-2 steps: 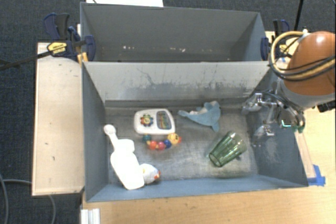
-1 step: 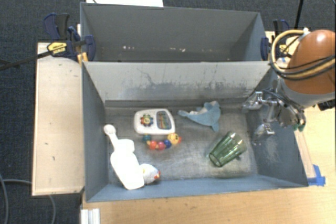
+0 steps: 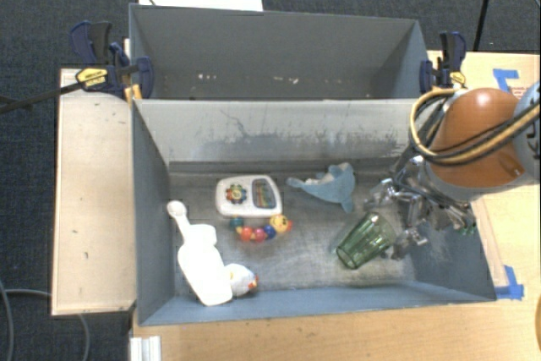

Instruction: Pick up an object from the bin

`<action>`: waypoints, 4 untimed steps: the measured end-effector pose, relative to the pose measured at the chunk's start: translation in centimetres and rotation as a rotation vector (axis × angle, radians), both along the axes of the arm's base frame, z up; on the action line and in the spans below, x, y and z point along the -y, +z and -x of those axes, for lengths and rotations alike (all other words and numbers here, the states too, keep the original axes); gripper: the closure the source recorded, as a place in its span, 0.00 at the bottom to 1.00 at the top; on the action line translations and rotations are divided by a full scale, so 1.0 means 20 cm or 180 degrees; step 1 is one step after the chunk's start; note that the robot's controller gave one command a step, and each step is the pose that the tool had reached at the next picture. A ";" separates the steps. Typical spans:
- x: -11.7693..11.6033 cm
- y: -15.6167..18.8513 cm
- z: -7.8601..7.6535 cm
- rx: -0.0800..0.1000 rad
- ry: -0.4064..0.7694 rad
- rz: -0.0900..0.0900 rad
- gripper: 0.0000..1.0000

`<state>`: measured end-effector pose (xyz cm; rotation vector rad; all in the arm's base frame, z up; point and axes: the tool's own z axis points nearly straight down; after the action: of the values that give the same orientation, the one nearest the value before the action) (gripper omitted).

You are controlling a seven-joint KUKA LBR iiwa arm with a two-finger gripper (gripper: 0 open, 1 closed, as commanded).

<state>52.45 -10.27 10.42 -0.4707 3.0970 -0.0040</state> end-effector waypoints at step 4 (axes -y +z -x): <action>-0.09 -0.14 0.06 0.0021 0.1390 0.0023 1.00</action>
Offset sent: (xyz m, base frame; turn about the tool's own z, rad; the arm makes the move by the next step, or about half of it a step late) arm 0.0042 0.0318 0.0059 -0.1804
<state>51.26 -8.40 7.58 -1.1283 2.9161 -0.0133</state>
